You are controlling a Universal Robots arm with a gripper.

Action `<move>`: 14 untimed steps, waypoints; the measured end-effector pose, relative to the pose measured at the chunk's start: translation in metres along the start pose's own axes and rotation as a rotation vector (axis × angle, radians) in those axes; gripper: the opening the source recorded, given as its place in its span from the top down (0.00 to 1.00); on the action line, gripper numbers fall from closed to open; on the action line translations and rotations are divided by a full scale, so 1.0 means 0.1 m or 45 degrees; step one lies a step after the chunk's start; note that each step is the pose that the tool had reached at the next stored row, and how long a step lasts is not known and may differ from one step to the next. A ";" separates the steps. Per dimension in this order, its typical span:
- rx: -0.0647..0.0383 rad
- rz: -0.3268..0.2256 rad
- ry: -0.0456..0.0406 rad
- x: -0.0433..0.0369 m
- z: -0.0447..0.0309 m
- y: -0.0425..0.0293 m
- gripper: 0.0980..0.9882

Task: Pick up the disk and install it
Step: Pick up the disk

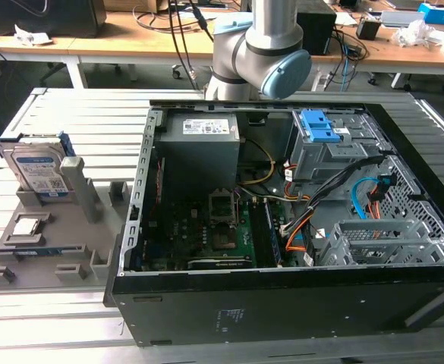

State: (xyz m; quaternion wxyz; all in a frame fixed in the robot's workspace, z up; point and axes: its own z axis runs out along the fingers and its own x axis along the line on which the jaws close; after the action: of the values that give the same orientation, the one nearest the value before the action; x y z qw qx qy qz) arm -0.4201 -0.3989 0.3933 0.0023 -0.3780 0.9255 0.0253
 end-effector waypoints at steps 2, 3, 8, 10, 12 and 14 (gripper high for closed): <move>-0.001 -0.035 0.002 0.000 0.000 0.000 0.99; -0.001 -0.049 0.002 0.000 0.000 0.000 0.99; -0.003 -0.135 0.006 0.000 0.000 0.000 0.99; -0.005 -0.196 0.009 0.000 0.000 0.000 0.99; -0.005 -0.224 0.010 0.000 0.000 0.000 0.99; -0.006 -0.249 0.011 0.000 0.000 0.000 0.99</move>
State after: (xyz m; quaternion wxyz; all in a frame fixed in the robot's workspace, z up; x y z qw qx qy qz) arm -0.4201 -0.3988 0.3933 -0.0002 -0.4667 0.8841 0.0254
